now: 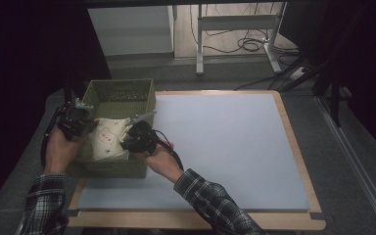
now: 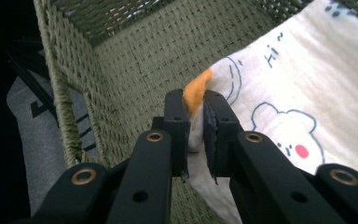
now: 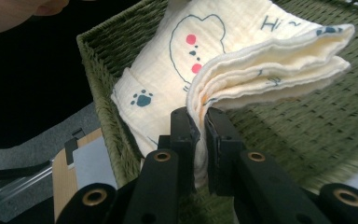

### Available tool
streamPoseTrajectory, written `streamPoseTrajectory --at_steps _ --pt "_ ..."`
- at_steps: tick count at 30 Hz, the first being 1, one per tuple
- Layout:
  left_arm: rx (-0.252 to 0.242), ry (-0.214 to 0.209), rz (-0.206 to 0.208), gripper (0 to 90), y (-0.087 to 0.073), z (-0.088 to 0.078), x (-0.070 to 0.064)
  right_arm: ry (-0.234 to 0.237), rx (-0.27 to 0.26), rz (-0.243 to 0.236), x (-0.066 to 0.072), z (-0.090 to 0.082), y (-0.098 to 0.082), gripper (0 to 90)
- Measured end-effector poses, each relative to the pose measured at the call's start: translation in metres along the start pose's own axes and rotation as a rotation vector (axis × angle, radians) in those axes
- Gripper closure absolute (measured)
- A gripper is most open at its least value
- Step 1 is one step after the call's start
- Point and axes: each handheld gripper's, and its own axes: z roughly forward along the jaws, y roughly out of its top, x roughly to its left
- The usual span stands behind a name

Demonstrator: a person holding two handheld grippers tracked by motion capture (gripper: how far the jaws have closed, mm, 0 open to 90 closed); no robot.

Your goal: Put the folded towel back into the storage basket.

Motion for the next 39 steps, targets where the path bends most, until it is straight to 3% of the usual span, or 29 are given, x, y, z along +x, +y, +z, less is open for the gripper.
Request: streamPoseTrajectory --at_steps 8,20,23,27,39 --pt "0.013 -0.017 -0.001 81.1 -0.008 0.007 0.000 0.005 0.028 0.001 0.008 0.015 -0.006 81.6" --pt "0.037 -0.055 0.025 80.8 -0.004 0.029 -0.016 -0.010 0.039 0.030 0.002 0.008 -0.018 80.6" --pt "0.047 -0.058 0.027 80.3 -0.004 0.034 -0.019 -0.013 0.041 0.019 0.003 0.008 -0.018 77.7" --pt "0.040 -0.055 0.018 69.9 -0.004 0.038 -0.020 -0.006 0.037 0.009 0.005 0.008 -0.016 67.3" --pt "-0.006 -0.062 -0.014 50.6 -0.001 0.037 -0.023 -0.044 0.010 -0.039 -0.004 -0.008 -0.011 60.9"
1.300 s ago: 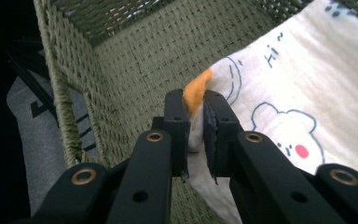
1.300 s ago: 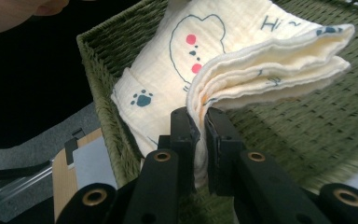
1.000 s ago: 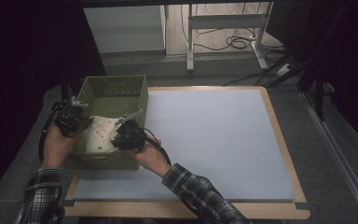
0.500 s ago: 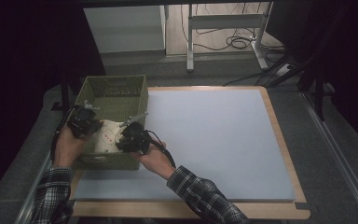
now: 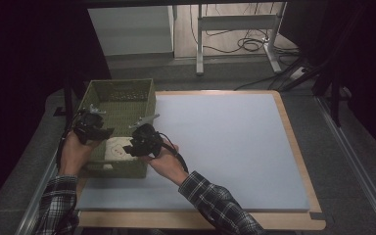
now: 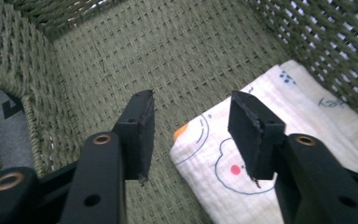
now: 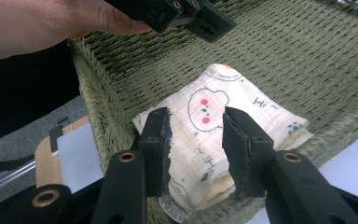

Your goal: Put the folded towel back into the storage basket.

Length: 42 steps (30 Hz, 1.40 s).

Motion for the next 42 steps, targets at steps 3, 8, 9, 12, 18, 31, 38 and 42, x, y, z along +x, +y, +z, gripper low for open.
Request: streamPoseTrajectory --at_steps 3,8,9,12,18,31,38,42 --pt "-0.012 -0.005 -0.009 45.4 0.001 0.000 -0.001 -0.009 -0.006 -0.025 0.000 -0.003 0.001 57.0" --pt "-0.035 -0.024 -0.038 36.3 0.004 0.000 -0.004 -0.029 -0.014 -0.074 0.003 -0.007 0.001 48.8" --pt "-0.038 -0.033 -0.047 34.5 0.004 0.000 -0.004 -0.034 -0.015 -0.084 0.003 -0.008 0.001 46.8" --pt "-0.053 -0.055 -0.070 29.8 0.006 0.001 -0.005 -0.048 -0.021 -0.107 0.002 -0.012 0.000 42.8" --pt "-0.065 -0.085 -0.087 22.9 0.013 0.002 -0.010 -0.067 -0.031 -0.117 -0.003 -0.023 -0.002 36.7" --pt "-0.112 -0.185 -0.102 16.0 0.034 0.001 -0.033 -0.080 -0.030 -0.093 -0.027 -0.047 -0.024 27.8" --pt "-0.115 -0.210 -0.075 11.0 0.048 0.003 -0.050 -0.095 -0.029 -0.088 -0.040 -0.063 -0.037 24.5" --pt "-0.125 -0.246 -0.072 8.9 0.055 0.005 -0.061 -0.107 -0.028 -0.078 -0.048 -0.072 -0.047 22.4"
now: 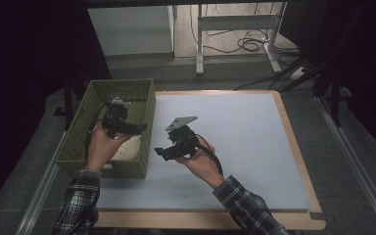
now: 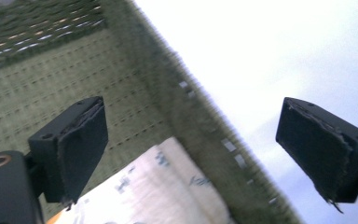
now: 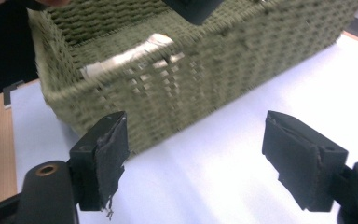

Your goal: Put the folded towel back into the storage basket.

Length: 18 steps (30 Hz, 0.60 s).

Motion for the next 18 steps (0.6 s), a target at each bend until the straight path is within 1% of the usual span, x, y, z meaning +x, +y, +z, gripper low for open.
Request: streamPoseTrajectory --at_steps 8,12,14,18 --pt "-0.009 -0.038 0.026 4.7 0.013 0.011 -0.025 -0.028 0.011 0.016 -0.017 -0.019 -0.021 20.2" --pt "-0.008 -0.050 0.039 3.5 0.019 0.018 -0.038 -0.040 0.016 0.017 -0.024 -0.028 -0.031 19.0" --pt "-0.005 -0.060 0.046 3.1 0.021 0.022 -0.044 -0.039 0.017 0.026 -0.027 -0.032 -0.036 18.4" --pt "-0.003 -0.087 0.063 2.7 0.027 0.029 -0.056 -0.050 0.022 0.034 -0.032 -0.041 -0.047 16.8"
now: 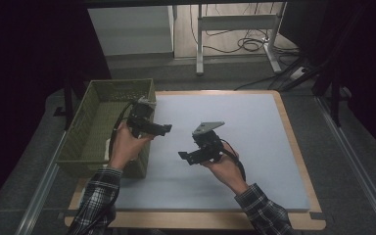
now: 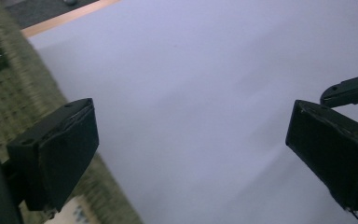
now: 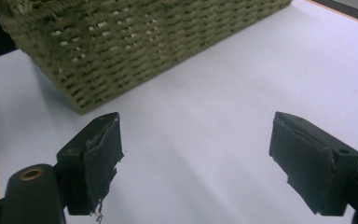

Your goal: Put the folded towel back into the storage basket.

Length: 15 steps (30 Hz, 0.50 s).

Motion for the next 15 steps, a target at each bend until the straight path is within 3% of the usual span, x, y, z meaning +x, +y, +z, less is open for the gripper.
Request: streamPoseTrajectory --at_steps 9,15 --pt "-0.008 -0.048 0.049 2.1 0.010 0.018 -0.031 -0.039 0.003 0.018 -0.014 -0.025 -0.022 13.3" --pt "-0.006 -0.086 0.081 1.6 0.001 0.031 -0.053 -0.058 0.005 0.034 -0.021 -0.043 -0.041 11.8"
